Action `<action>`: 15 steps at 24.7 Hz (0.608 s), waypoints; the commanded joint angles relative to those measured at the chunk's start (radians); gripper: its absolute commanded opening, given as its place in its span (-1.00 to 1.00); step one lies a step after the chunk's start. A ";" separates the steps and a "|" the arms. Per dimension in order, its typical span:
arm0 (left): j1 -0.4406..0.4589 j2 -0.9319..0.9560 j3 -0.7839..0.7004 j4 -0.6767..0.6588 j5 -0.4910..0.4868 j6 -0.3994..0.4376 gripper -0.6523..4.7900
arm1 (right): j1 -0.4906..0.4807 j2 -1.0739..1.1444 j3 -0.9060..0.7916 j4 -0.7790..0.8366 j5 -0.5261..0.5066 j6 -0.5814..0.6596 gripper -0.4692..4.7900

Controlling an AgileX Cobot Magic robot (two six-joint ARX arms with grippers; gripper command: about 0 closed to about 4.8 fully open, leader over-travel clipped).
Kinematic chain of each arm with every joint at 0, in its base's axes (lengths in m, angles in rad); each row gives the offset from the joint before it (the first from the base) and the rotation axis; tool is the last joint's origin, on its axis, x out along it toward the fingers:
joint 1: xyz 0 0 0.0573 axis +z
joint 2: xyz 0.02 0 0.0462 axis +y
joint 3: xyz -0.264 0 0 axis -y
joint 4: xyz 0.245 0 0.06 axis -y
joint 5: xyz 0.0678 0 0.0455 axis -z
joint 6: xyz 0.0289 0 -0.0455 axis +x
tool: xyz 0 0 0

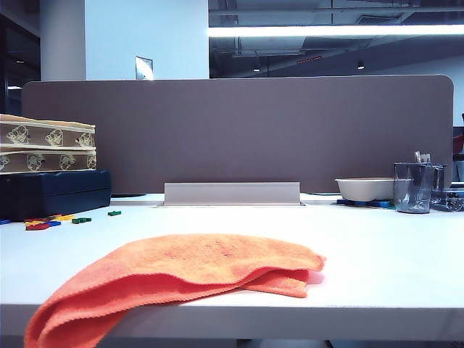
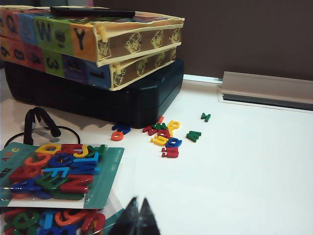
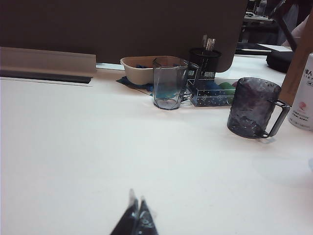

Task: Use an orange cloth to wipe the letter magnets on the table away for a distance.

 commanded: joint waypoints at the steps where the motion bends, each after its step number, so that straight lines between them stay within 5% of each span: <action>1: 0.000 0.000 0.003 0.006 0.004 0.001 -0.78 | 0.000 -0.004 -0.008 0.013 0.001 0.001 -0.84; 15: 0.000 0.001 0.003 0.006 0.074 0.001 -0.78 | 0.000 -0.004 -0.008 0.013 0.001 0.001 -0.84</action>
